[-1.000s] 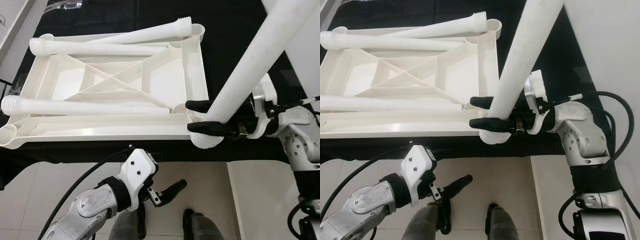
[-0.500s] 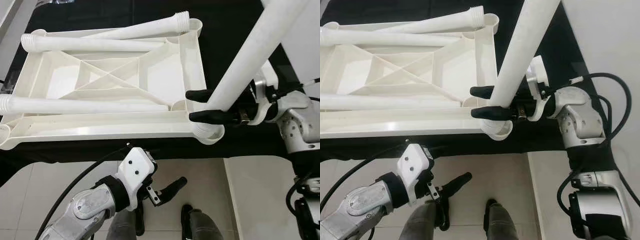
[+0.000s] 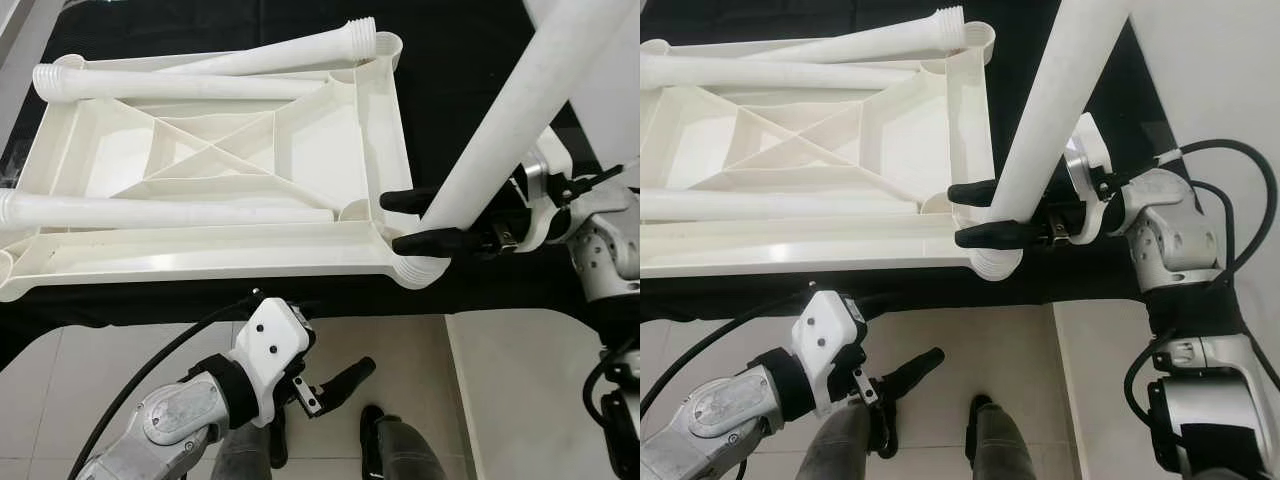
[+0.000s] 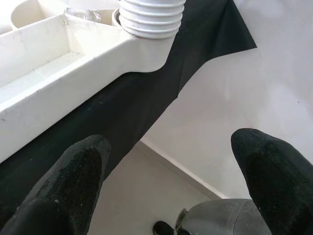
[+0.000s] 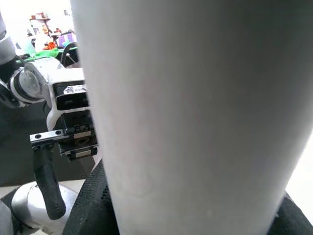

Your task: Building children table

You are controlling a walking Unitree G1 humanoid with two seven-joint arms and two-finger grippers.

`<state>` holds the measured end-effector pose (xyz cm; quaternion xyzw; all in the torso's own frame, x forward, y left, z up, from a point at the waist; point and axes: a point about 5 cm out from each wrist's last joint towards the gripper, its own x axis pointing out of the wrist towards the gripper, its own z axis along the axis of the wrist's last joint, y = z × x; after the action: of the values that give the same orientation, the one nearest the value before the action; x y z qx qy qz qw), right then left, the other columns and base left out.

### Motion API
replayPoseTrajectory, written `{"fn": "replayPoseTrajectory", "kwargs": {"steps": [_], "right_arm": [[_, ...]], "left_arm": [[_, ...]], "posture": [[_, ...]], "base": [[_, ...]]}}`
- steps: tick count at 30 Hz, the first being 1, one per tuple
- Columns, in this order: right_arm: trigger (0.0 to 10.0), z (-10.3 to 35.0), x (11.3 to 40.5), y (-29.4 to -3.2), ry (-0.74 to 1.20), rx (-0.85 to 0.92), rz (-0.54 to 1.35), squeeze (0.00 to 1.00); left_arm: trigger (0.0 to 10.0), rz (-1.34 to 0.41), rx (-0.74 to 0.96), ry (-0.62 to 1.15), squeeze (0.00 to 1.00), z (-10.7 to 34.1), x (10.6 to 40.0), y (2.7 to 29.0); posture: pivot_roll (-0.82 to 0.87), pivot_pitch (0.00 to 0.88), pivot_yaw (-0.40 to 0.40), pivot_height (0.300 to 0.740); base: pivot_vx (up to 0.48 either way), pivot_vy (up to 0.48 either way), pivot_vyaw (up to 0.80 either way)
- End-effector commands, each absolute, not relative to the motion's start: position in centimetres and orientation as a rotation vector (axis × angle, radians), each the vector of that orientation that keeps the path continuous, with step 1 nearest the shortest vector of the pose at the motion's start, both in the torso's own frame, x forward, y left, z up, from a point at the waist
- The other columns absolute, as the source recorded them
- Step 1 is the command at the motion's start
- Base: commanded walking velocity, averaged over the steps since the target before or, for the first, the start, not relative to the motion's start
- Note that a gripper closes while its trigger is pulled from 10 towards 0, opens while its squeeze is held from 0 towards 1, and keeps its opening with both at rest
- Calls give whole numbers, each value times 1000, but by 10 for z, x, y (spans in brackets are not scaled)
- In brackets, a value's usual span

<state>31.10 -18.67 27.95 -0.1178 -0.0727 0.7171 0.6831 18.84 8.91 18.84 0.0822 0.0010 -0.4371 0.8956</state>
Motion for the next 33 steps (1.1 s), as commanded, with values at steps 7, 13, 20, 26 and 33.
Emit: {"fn": "replayPoseTrajectory", "kwargs": {"steps": [7, 13, 20, 26, 33], "right_arm": [[10000, 257, 316, -182, -37, -266, 1617, 0], [10000, 259, 318, -182, 4, -311, 1626, 0], [10000, 258, 318, -174, 16, -396, 1657, 0], [10000, 252, 317, -170, 18, -468, 1660, 0], [10000, 250, 318, -171, -32, -473, 1584, 0]], "left_arm": [[10000, -925, 171, 28, 0, 186, 183, 89], [10000, -930, 173, 29, 0, 188, 181, 88], [10000, -933, 173, 28, 0, 188, 181, 87], [10000, -930, 174, 29, 0, 189, 180, 87], [10000, -932, 173, 25, 0, 190, 181, 86]], "posture": [[93, 423, 6, 740], [93, 431, 6, 740], [92, 436, 2, 740], [93, 435, 1, 740], [85, 435, 0, 740]], "base": [[0, 0, 0], [0, 0, 0], [0, 0, 0], [0, 0, 0], [0, 0, 0]]}}
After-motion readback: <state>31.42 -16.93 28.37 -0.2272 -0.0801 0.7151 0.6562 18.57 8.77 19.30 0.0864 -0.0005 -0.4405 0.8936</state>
